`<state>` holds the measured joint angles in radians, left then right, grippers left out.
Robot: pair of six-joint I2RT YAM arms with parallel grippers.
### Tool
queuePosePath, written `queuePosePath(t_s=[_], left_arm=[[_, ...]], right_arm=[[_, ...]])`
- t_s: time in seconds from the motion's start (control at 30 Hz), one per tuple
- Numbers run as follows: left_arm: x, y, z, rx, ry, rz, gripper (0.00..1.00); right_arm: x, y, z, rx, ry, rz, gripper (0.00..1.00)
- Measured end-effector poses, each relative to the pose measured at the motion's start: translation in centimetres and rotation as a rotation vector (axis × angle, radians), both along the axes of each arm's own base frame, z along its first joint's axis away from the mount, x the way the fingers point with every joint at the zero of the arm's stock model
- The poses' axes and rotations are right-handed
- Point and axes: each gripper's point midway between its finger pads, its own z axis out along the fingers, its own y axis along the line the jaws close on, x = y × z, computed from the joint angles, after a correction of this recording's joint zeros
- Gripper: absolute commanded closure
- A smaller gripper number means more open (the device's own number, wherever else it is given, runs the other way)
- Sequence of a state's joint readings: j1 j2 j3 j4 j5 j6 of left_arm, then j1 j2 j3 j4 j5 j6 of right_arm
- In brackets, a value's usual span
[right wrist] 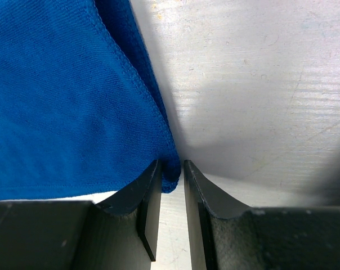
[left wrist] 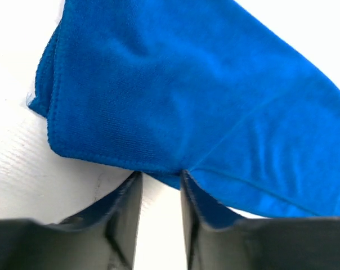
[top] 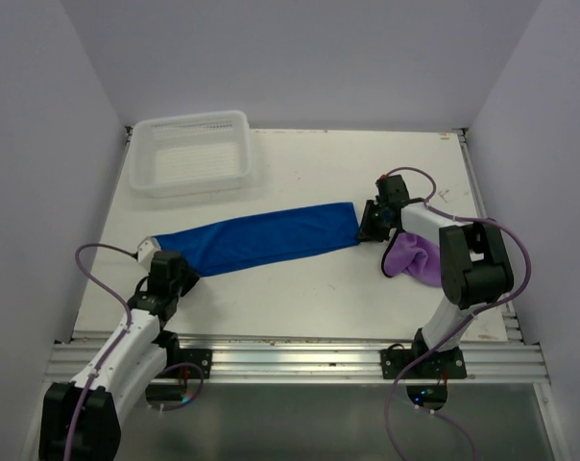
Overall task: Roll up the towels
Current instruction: Fold the towel
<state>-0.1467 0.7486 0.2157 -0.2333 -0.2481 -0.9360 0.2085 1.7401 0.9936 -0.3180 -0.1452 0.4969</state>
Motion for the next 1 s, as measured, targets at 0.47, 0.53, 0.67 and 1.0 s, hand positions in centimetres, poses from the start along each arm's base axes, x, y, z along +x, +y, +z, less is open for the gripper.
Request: queuePosePath(t_s=[0.47, 0.53, 0.67, 1.0], left_arm=[[2.0, 0.3, 4.0, 0.047, -0.067, -0.017, 0.14], [2.9, 0.2, 5.6, 0.057, -0.099, -0.027, 0.14], [4.8, 0.1, 9.1, 0.089, -0.154, -0.056, 0.12], [7.9, 0.0, 15.6, 0.171, -0.26, -0.115, 0.0]], right_arm=[[-0.1, 0.0, 0.1, -0.001, -0.001, -0.001, 0.66], [-0.1, 0.0, 0.1, 0.0, -0.001, 0.0, 0.66], [-0.1, 0.0, 0.1, 0.002, 0.001, 0.0, 0.68], [-0.3, 0.5, 0.0, 0.038, 0.006, -0.015, 0.78]])
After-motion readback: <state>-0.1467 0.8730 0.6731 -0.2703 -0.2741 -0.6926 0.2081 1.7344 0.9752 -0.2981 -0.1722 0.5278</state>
